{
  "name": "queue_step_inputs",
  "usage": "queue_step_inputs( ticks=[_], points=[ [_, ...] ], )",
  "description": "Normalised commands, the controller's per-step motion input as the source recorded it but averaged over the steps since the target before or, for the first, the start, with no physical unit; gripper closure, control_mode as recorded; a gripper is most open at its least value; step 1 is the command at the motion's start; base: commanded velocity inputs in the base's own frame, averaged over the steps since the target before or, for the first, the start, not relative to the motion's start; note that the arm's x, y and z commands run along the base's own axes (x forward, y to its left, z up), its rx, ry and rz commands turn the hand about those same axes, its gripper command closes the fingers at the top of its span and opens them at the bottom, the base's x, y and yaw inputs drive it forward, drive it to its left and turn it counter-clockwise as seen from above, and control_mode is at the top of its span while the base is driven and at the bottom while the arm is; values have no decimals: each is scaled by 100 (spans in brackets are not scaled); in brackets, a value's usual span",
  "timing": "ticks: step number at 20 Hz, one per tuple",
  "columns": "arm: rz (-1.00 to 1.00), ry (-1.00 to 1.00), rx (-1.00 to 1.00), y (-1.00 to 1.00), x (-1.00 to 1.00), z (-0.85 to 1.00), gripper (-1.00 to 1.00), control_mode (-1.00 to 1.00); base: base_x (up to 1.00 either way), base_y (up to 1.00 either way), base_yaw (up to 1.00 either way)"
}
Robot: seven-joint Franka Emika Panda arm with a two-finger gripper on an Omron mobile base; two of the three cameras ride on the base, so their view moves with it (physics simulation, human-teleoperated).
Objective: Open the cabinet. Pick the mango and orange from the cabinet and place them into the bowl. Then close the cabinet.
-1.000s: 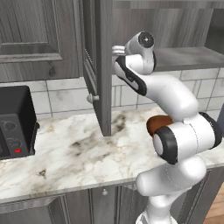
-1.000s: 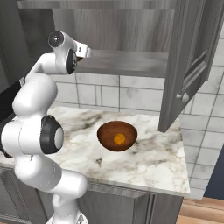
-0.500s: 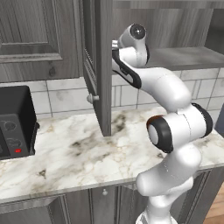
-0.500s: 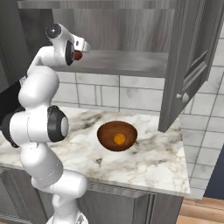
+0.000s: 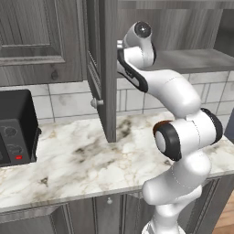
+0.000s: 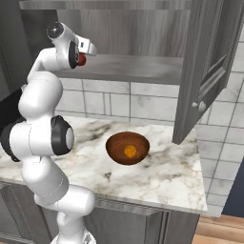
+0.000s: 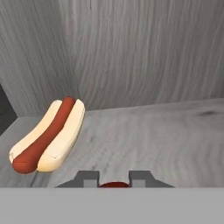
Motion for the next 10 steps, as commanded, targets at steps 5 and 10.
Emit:
queue_step_inputs(
  ticks=[5,10],
  points=[
    [0,0,0,5,0,-5,100,-100,0,0,0],
    [0,6,-2,29,0,-19,-100,-100,0,0,0]
  ],
)
